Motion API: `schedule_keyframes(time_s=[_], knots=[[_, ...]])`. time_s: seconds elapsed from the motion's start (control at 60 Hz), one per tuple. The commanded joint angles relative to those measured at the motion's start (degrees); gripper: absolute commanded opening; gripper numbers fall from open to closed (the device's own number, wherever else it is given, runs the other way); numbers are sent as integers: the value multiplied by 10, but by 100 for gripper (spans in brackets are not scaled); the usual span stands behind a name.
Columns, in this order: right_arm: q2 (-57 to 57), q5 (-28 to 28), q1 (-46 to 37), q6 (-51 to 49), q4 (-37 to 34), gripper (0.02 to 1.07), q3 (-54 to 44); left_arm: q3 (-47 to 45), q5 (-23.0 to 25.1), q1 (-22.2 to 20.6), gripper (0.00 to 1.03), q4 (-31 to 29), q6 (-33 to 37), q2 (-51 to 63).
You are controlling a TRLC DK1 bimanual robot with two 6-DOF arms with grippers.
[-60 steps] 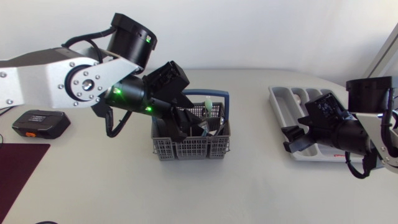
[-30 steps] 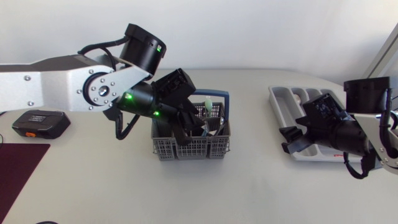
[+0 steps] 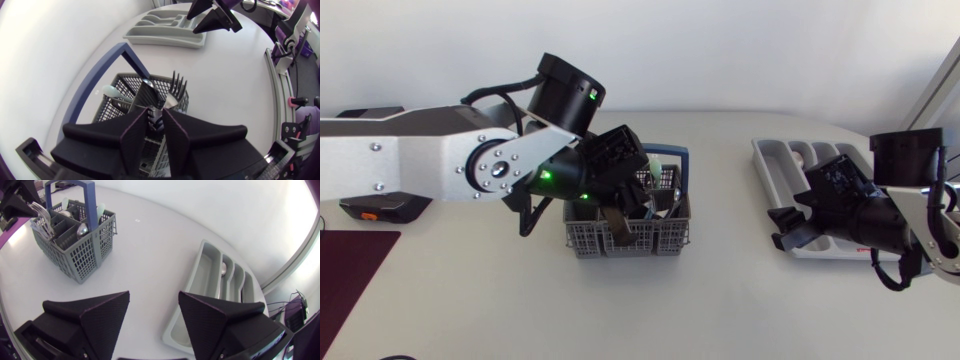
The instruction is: Unload the cutlery basket into the drawer organizer.
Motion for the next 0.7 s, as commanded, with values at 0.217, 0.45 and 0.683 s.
schedule_keyframes(time_s=[0.217, 0.45, 0.683], knots=[[-14, 5, 9, -4, 4, 74, -19, -18, -28, -14, 4, 9, 15, 10], [-16, 6, 11, -4, 2, 76, -24, 2, -58, -31, 4, 0, 22, 1], [-19, 7, 16, -6, 3, 77, -26, 35, -108, -58, 4, -35, 41, -27]])
